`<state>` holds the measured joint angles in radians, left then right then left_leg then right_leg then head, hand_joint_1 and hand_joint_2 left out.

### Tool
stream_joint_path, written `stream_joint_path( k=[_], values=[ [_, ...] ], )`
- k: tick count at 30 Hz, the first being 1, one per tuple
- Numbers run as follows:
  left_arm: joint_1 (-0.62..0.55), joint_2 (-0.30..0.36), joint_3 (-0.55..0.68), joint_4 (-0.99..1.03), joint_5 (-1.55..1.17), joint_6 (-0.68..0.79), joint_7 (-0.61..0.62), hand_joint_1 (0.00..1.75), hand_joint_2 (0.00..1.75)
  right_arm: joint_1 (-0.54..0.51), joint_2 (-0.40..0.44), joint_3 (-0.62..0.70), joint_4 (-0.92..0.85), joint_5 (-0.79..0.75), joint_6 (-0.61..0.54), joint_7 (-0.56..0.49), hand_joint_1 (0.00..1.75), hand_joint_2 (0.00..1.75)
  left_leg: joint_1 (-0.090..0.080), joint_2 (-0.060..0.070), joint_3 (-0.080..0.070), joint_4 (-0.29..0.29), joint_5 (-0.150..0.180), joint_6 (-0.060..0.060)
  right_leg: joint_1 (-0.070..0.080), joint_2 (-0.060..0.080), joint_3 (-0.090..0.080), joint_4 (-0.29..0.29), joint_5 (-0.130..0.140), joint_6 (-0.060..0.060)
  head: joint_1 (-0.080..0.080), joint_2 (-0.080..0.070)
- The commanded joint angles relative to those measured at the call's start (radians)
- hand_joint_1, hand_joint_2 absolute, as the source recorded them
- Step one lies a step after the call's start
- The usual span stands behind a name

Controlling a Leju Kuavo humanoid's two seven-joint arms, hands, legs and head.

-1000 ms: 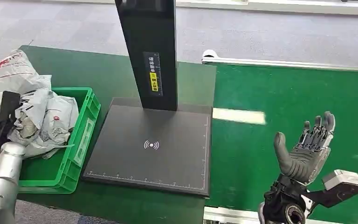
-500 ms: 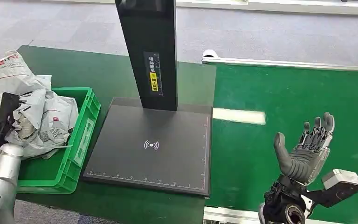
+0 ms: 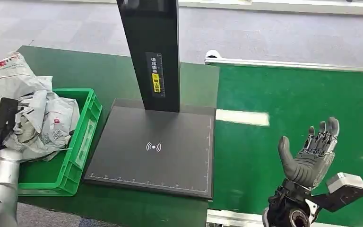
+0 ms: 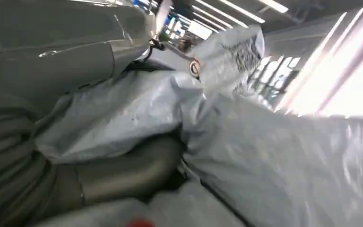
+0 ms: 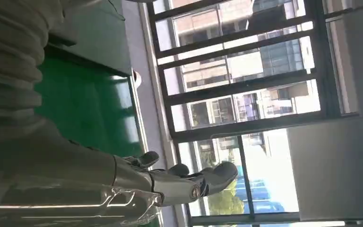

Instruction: Moved the parcel from conveyor to table for the left to box.

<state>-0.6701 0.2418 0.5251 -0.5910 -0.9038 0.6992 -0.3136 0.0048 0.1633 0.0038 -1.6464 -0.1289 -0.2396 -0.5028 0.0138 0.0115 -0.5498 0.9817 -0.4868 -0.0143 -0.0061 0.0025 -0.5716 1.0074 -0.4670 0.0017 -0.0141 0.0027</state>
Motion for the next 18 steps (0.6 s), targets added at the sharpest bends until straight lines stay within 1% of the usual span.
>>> stream_joint_path(
  k=[1,3,4,8,12,13,16,18],
  values=[
    [0.183,-0.148,-0.043,-0.499,0.827,-0.115,-0.314,0.00,1.75,-0.045,-0.012,-0.018,0.105,-0.026,0.033,0.003,0.00,1.75,0.000,-0.001,0.000,-0.001,0.000,0.001,0.000,-0.001,0.000,-0.002,0.001,0.001,0.000,0.000],
    [0.215,-0.141,-0.104,-0.578,0.929,-0.098,-0.337,0.00,1.75,-0.048,-0.011,-0.021,0.106,-0.019,0.026,-0.001,0.00,1.75,0.000,0.001,-0.001,0.000,0.000,0.001,0.001,0.001,0.000,-0.002,0.001,0.001,0.000,0.000],
    [0.225,-0.146,-0.115,-0.602,0.941,-0.094,-0.348,0.00,1.75,-0.045,-0.010,-0.021,0.103,-0.015,0.023,-0.003,0.00,1.75,0.001,0.001,-0.001,0.000,0.000,0.001,0.001,0.001,0.000,-0.001,0.001,0.000,0.000,0.000],
    [0.251,-0.157,-0.170,-0.676,0.956,-0.055,-0.385,0.00,1.75,-0.030,-0.001,-0.025,0.095,-0.010,0.015,-0.006,0.00,1.75,0.000,-0.005,-0.002,-0.001,0.001,0.001,0.000,-0.004,0.000,-0.002,0.000,0.001,0.000,0.000],
    [0.257,-0.153,-0.190,-0.698,0.967,-0.048,-0.385,0.00,1.75,-0.028,0.000,-0.027,0.097,-0.007,0.012,-0.008,0.00,1.75,0.000,-0.005,-0.003,-0.002,0.002,0.002,0.000,-0.003,0.000,-0.003,0.001,0.001,0.000,0.000],
    [0.258,-0.153,-0.192,-0.702,0.967,-0.048,-0.385,0.00,1.75,-0.026,-0.001,-0.028,0.097,-0.007,0.012,-0.009,0.00,1.75,0.000,-0.004,-0.002,0.000,0.001,0.001,0.000,-0.002,-0.001,-0.001,0.000,0.000,0.000,0.000],
    [0.256,-0.156,-0.197,-0.704,0.970,-0.054,-0.385,0.00,1.75,-0.022,-0.004,-0.033,0.098,-0.010,0.014,-0.012,0.00,1.75,0.000,-0.005,-0.002,0.000,0.001,0.001,0.000,-0.003,0.000,-0.002,0.000,0.000,0.000,0.000],
    [0.268,-0.171,-0.203,-0.753,0.972,-0.074,-0.385,0.00,1.75,-0.023,-0.004,-0.036,0.099,-0.013,0.015,-0.015,0.00,1.75,0.000,-0.006,-0.002,-0.001,0.001,0.001,0.000,-0.004,0.000,-0.003,0.000,0.001,0.000,0.000]
  ],
)
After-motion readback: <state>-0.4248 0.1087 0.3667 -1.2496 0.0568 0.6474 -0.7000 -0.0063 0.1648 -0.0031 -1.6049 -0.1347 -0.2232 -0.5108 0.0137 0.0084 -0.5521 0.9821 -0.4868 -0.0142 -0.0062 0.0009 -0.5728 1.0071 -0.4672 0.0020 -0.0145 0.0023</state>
